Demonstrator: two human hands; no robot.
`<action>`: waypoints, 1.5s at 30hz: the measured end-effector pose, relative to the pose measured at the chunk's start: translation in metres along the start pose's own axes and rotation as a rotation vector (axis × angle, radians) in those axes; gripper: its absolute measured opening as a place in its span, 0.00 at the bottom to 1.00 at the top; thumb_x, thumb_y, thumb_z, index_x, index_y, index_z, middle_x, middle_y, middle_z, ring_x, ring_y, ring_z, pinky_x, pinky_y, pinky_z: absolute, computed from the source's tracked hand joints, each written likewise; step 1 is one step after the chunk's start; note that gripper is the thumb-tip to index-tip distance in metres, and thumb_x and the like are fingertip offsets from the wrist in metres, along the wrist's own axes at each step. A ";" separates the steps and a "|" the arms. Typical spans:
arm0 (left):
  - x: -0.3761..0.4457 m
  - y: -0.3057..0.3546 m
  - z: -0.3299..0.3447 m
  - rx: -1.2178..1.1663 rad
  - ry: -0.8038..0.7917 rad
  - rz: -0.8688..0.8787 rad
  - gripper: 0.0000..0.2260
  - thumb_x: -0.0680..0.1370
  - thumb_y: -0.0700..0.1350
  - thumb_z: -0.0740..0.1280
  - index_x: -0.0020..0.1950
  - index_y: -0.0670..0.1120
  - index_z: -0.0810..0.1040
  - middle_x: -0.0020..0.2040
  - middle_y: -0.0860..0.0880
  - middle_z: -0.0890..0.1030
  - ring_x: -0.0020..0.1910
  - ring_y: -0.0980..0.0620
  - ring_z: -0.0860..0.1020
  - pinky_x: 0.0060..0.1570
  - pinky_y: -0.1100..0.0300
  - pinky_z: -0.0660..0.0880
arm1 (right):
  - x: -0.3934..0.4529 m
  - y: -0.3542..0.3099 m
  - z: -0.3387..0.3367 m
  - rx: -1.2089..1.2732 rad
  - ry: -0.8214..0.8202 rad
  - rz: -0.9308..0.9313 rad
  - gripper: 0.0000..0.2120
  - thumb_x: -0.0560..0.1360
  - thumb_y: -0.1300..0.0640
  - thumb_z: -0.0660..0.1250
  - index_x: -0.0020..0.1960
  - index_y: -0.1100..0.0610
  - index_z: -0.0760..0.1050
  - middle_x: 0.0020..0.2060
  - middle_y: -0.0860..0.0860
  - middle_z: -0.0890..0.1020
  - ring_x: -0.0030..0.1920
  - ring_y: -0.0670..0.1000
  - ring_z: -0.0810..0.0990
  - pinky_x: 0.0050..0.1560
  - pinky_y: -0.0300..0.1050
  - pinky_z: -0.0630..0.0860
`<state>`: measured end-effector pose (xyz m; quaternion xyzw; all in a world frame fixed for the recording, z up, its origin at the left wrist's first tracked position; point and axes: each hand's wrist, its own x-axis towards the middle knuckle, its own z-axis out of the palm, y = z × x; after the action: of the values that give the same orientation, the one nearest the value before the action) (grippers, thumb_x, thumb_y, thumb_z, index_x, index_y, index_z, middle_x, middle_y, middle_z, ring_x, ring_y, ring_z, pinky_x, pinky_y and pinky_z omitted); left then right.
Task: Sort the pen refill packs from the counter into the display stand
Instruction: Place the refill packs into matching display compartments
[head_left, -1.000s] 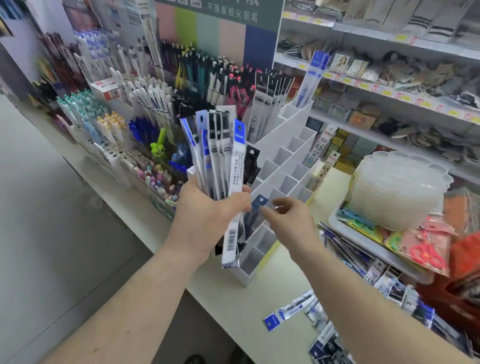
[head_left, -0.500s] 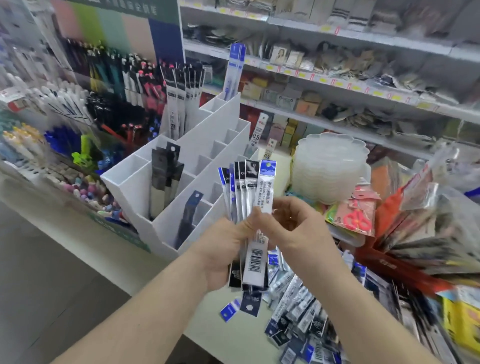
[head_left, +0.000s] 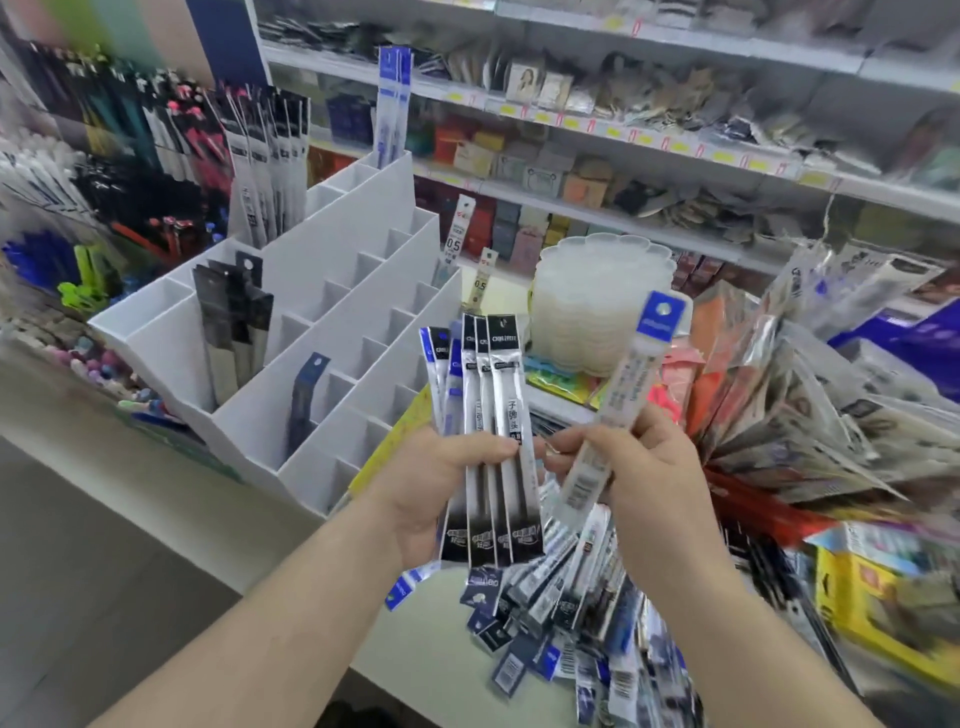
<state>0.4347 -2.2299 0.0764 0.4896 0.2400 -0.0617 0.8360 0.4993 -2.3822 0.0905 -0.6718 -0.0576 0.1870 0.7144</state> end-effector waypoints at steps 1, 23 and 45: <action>0.001 -0.003 0.001 0.017 0.029 0.014 0.19 0.65 0.38 0.72 0.55 0.35 0.83 0.52 0.32 0.83 0.47 0.37 0.83 0.44 0.47 0.83 | -0.002 -0.002 -0.004 0.001 0.014 0.005 0.09 0.78 0.68 0.62 0.53 0.56 0.75 0.35 0.56 0.84 0.32 0.53 0.82 0.36 0.47 0.79; 0.006 0.016 -0.036 0.177 -0.010 0.149 0.23 0.67 0.49 0.72 0.61 0.46 0.80 0.54 0.46 0.86 0.57 0.47 0.83 0.60 0.48 0.77 | 0.000 0.015 0.068 -0.093 0.080 -0.074 0.08 0.76 0.60 0.72 0.38 0.54 0.80 0.25 0.43 0.78 0.25 0.39 0.72 0.29 0.32 0.69; 0.016 0.044 -0.074 0.251 -0.017 0.151 0.14 0.73 0.40 0.74 0.58 0.43 0.82 0.50 0.46 0.86 0.50 0.50 0.85 0.44 0.62 0.81 | 0.021 0.014 0.093 -0.074 0.005 -0.022 0.13 0.78 0.59 0.69 0.35 0.52 0.75 0.28 0.52 0.68 0.26 0.50 0.65 0.26 0.41 0.64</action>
<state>0.4384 -2.1424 0.0731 0.6063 0.1859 -0.0325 0.7725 0.4852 -2.2877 0.0820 -0.6975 -0.0699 0.1753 0.6913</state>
